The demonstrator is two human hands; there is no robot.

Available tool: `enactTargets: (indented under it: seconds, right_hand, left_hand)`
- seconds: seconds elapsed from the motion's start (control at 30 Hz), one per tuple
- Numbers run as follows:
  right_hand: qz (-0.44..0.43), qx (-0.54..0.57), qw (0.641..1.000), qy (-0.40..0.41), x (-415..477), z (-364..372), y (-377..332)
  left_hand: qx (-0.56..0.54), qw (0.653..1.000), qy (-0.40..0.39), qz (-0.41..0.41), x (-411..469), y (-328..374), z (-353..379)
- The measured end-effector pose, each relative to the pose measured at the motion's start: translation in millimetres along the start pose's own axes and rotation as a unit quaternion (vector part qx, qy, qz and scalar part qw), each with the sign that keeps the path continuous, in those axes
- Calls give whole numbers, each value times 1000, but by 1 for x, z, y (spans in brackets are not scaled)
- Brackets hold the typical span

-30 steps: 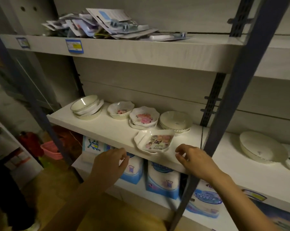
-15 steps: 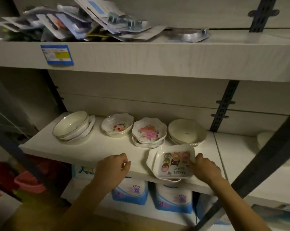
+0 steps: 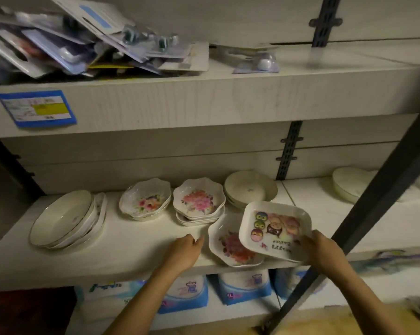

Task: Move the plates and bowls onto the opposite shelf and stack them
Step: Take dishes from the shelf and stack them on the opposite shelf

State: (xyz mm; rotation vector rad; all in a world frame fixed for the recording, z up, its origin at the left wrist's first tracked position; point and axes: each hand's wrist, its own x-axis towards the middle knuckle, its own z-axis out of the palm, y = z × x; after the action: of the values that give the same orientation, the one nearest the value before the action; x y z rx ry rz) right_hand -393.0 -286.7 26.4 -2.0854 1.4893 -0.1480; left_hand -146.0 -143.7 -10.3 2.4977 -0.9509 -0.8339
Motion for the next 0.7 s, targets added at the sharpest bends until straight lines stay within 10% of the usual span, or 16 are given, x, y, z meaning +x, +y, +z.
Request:
enactTargets:
  seconds: [0.17,0.7]
  right_hand:
    - [41,40,998,41,-32,0,17]
    - [71,113,988,82,-80,4,28]
  left_hand:
    - [-66,989,-133,-17,12,25,22]
    - [-148,984,-63,77,-25,-12,-28]
